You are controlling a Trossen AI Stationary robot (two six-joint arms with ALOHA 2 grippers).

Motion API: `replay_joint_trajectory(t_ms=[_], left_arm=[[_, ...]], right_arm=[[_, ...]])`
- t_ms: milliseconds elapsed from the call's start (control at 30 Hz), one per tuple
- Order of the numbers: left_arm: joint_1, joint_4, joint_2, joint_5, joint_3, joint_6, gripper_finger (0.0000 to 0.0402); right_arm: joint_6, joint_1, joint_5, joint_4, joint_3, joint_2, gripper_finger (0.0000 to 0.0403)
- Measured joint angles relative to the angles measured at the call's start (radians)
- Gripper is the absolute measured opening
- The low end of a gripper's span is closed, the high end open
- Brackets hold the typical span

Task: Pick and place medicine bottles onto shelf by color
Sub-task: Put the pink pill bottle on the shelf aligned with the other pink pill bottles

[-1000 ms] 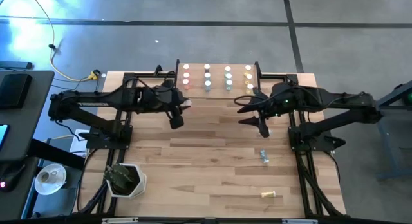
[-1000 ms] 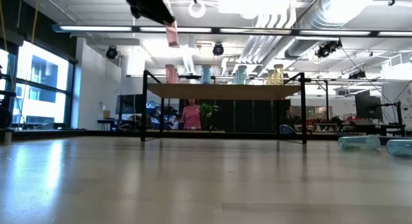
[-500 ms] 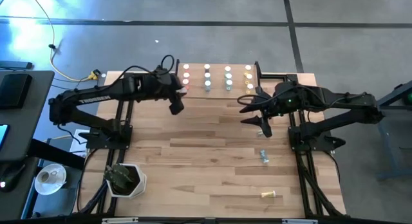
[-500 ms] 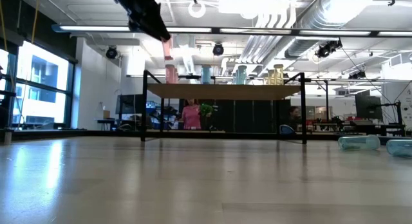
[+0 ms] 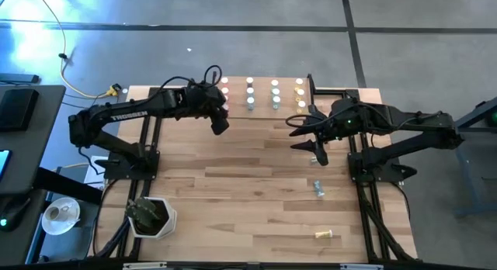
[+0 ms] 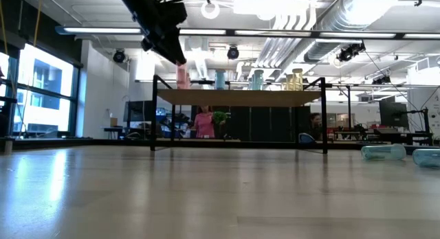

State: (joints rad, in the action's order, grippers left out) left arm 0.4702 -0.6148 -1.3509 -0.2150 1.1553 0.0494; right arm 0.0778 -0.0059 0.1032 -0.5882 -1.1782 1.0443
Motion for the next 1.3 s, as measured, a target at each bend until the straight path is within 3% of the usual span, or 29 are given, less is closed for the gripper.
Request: replay_joint_trajectory(t_ms=[200,667,1300], left_arm=[[0.014,0.016,-0.013,-0.024,0.0,0.038,0.0115],[0.047,-0.002,-0.014,0.046,0.0,0.071,0.0115],[0.047,-0.015,-0.039,0.017,0.003,0.071,0.0115]], right_arm=[[0.0,0.0,0.0,0.0,0.0,0.0,0.0181],[0.0,0.0,0.0,0.0,0.0,0.0,0.0181],[0.0,0.0,0.0,-0.002,0.0,0.001,0.0181]])
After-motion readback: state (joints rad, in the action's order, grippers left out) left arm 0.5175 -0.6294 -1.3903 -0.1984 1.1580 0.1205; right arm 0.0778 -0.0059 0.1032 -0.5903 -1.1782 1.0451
